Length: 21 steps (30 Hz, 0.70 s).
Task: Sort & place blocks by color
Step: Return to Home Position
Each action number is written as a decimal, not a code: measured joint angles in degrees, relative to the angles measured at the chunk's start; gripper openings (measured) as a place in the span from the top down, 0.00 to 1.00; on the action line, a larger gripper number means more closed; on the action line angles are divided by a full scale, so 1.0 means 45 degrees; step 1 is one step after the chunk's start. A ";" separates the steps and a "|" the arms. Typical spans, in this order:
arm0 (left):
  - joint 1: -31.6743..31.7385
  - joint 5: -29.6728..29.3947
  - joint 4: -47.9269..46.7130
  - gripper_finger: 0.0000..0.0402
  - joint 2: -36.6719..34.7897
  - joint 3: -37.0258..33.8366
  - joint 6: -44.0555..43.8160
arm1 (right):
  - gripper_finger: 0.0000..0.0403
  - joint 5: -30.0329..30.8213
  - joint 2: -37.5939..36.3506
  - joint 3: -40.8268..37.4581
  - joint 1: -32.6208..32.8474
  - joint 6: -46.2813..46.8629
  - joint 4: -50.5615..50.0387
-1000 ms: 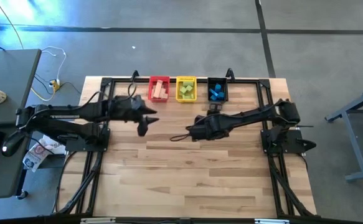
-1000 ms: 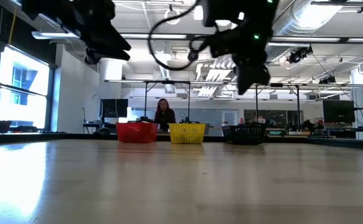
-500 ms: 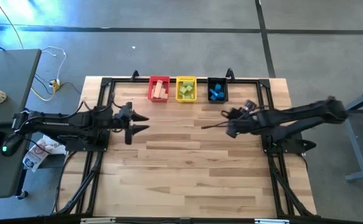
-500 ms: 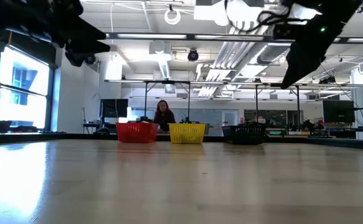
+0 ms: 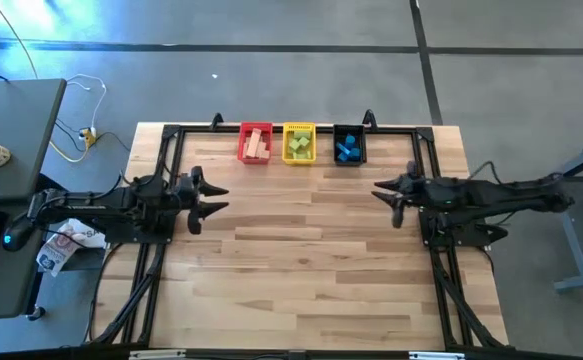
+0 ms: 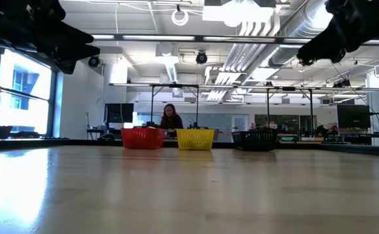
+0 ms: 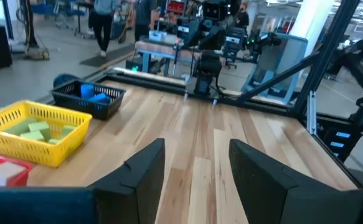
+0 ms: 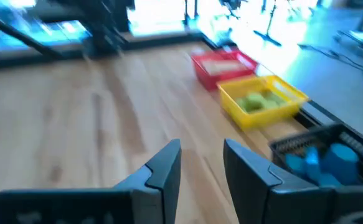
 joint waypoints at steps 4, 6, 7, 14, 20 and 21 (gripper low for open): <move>0.0000 0.0001 -0.0537 0.58 -0.0894 -0.0010 0.0519 | 0.73 -0.0921 -0.2156 -0.0418 0.0000 -0.0200 -0.0019; 0.0000 0.0005 -0.0726 0.58 -0.1338 -0.0010 0.0686 | 0.73 -0.1794 -0.3137 -0.0535 0.0000 -0.0454 -0.0103; 0.0000 0.0000 -0.0886 0.58 -0.1551 -0.0010 0.0786 | 0.73 -0.2248 -0.3573 -0.0554 0.0000 -0.0555 -0.0232; 0.0000 0.0009 -0.2044 0.58 -0.2774 -0.0010 0.0873 | 0.73 -0.4537 -0.5348 -0.1176 0.0000 -0.0706 0.0210; -0.0017 0.0050 -0.1826 0.58 -0.3254 -0.0005 0.0969 | 0.73 -0.4784 -0.5058 -0.2333 0.0005 -0.0784 0.2113; -0.0028 0.0058 -0.1917 0.58 -0.3322 -0.0015 0.0965 | 0.73 -0.4785 -0.5125 -0.2547 0.0005 -0.0894 0.2372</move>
